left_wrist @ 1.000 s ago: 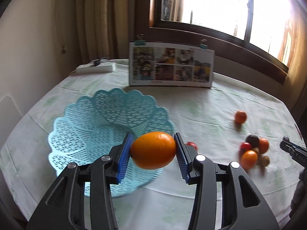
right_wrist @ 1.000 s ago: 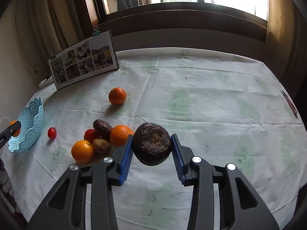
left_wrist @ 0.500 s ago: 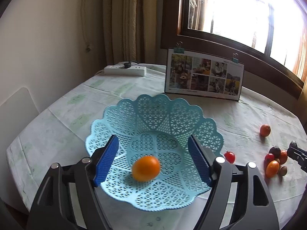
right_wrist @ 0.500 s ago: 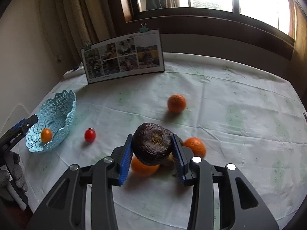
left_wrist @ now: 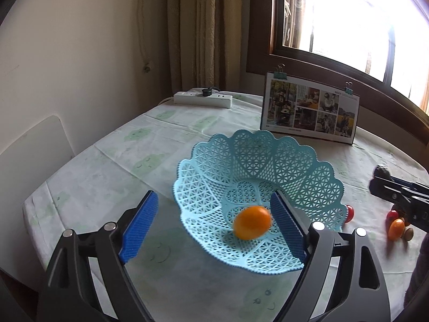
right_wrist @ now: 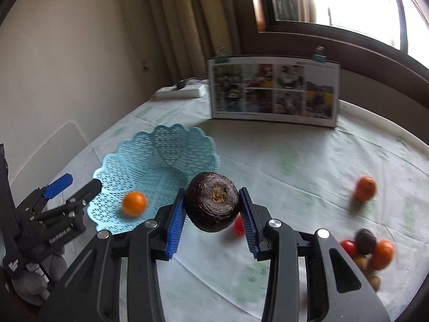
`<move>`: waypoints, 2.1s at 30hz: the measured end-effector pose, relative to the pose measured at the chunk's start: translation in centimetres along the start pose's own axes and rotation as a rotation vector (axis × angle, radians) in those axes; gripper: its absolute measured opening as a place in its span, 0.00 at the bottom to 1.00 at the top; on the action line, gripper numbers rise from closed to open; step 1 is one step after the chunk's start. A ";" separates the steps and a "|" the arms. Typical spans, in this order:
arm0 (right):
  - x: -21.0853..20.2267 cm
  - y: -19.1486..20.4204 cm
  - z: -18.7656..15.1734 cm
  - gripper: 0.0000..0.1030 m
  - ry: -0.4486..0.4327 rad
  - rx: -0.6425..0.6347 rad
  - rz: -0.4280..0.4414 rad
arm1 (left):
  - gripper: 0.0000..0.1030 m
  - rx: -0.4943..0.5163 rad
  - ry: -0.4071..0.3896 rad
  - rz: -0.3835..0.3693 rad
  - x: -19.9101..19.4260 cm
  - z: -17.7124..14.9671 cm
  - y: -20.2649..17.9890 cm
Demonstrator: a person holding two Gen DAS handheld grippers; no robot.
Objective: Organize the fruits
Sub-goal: 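Lower the avocado into the blue basket and open the right tool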
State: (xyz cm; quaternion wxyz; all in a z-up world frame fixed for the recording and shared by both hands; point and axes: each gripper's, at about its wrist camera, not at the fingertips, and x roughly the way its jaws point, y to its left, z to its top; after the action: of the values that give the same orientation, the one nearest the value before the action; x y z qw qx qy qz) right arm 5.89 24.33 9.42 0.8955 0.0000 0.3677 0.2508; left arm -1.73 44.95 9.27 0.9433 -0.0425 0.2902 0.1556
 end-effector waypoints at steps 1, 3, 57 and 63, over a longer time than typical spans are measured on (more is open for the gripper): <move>0.6 0.7 0.3 0.38 0.007 -0.009 0.019 | 0.85 -0.002 0.001 0.002 0.0 0.0 0.2; 1.5 1.8 0.6 0.38 0.020 -0.020 0.038 | 0.88 -0.009 0.004 0.006 0.0 -0.2 0.7; -7.4 -16.1 -7.4 0.56 -0.040 0.290 -0.226 | 0.94 0.266 0.055 -0.201 -1.6 -2.6 -15.7; -8.0 -17.7 -10.0 0.56 0.005 0.288 -0.263 | 0.94 0.289 0.108 -0.235 -1.0 -3.7 -17.6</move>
State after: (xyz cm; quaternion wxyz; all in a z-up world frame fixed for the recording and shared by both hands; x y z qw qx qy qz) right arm 2.42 3.41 4.20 0.9104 0.0792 0.3989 0.0764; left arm 1.11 27.39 6.64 0.9344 0.0513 0.3526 -0.0015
